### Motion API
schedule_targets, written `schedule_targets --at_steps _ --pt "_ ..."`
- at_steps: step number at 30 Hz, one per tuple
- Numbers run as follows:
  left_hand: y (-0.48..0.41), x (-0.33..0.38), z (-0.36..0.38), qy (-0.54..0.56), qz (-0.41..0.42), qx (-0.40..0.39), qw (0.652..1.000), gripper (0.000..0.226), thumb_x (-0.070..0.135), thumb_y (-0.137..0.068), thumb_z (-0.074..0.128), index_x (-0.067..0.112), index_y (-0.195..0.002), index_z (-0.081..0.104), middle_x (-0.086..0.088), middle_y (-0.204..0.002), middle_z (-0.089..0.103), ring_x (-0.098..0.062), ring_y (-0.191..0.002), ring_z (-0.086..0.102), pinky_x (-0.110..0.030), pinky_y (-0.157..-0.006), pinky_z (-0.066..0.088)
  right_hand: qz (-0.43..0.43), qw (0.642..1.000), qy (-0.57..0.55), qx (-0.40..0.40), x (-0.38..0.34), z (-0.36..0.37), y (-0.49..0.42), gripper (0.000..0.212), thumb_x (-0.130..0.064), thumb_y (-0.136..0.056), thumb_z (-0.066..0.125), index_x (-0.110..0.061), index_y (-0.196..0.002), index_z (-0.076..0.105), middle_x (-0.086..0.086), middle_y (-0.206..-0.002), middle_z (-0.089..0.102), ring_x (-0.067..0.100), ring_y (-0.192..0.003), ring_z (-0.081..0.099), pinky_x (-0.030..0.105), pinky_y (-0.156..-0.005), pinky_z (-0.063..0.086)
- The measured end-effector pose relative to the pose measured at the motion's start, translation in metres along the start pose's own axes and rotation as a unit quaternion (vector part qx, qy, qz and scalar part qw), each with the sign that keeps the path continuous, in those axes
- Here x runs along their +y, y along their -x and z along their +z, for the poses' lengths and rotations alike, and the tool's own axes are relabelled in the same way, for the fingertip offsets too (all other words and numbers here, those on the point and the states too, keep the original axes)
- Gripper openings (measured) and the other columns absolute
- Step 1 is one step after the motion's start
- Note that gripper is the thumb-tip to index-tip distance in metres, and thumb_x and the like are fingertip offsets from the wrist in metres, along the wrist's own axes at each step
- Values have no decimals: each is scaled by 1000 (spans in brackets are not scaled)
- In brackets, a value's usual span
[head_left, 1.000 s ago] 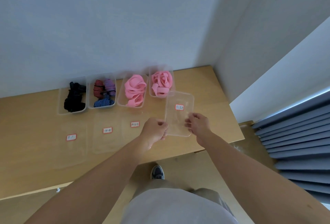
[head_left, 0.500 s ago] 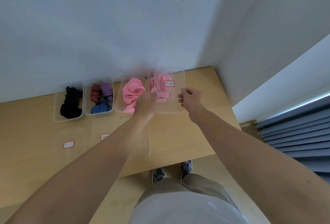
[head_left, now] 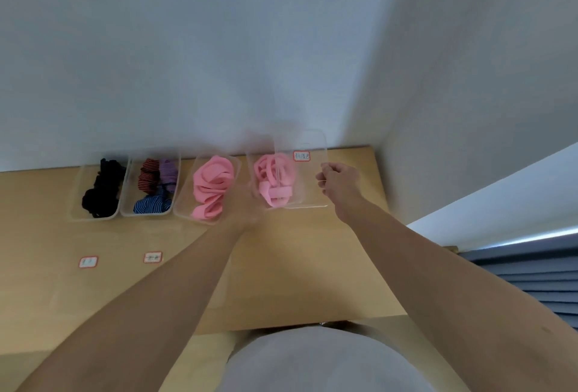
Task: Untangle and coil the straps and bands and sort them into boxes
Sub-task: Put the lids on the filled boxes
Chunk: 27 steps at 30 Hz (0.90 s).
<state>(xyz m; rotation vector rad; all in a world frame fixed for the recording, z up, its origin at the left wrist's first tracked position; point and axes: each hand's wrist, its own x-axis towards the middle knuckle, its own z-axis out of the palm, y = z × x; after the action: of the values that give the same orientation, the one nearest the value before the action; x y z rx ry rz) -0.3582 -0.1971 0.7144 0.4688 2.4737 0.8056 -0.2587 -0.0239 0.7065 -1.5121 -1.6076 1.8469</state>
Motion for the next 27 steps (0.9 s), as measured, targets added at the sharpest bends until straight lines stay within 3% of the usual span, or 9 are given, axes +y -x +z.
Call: schedule_targets --at_steps 4,7,10,13,15,17,21,24,27 --pt "19 3 12 89 -30 -21 995 21 0 -92 55 17 -79 56 -18 -70 63 -22 -58 60 -40 -61 57 -7 999 35 -7 8 -10 -15 18 -17 -100 52 -17 -114 63 -1 -73 65 14 -67 58 34 -69 50" --pt "33 -2 29 161 -71 -29 984 42 -4 -93 57 19 -128 62 -26 -88 66 -29 -64 66 -36 -62 60 -6 998 60 -26 16 -16 -18 32 -13 -96 47 -26 -124 57 -1 -77 65 16 -69 57 33 -67 48" --pt "45 -10 39 175 -97 -54 978 62 -5 -91 58 15 -149 49 -5 -76 61 -27 -66 69 -42 -65 64 9 995 77 -60 26 -19 -16 44 -12 -93 42 -28 -132 57 0 -99 65 18 -81 57 33 -73 48" --pt "52 -5 37 176 -111 -61 976 60 -4 -93 56 17 -148 50 -3 -78 60 -22 -66 66 -35 -57 60 -11 989 112 -97 33 -17 -8 46 -25 -98 43 -30 -142 52 -5 -133 60 18 -117 57 39 -104 48" --pt "51 1 34 182 -117 -52 975 48 6 -96 56 17 -143 57 -3 -83 65 -22 -66 68 -40 -61 63 -36 982 148 -108 33 -15 -4 46 -32 -100 45 -30 -147 48 -2 -144 55 21 -129 52 41 -111 42" --pt "49 5 33 201 -132 -33 970 29 21 -101 52 16 -122 71 -3 -85 69 -24 -68 68 -50 -66 64 -49 976 183 -105 36 -14 0 48 -37 -103 44 -30 -150 43 2 -147 54 25 -132 51 38 -111 41" --pt "43 12 35 192 -118 -7 974 41 53 -94 47 21 -88 73 3 -73 67 -31 -74 71 -58 -68 61 -74 962 252 -71 41 -11 9 51 -43 -103 44 -26 -151 42 10 -142 58 31 -129 54 40 -107 44" --pt "40 12 38 180 -96 -6 979 43 64 -89 46 32 -90 75 5 -79 71 -31 -82 72 -53 -69 63 -102 947 304 -33 42 -12 14 49 -44 -103 43 -24 -148 47 12 -137 60 33 -123 57 40 -100 46" --pt "36 14 41 155 -63 17 986 48 59 -89 47 27 -113 73 1 -86 70 -29 -84 69 -55 -76 60 -96 929 358 -19 39 -12 21 49 -47 -104 37 -28 -149 43 12 -135 54 34 -118 57 41 -96 46"
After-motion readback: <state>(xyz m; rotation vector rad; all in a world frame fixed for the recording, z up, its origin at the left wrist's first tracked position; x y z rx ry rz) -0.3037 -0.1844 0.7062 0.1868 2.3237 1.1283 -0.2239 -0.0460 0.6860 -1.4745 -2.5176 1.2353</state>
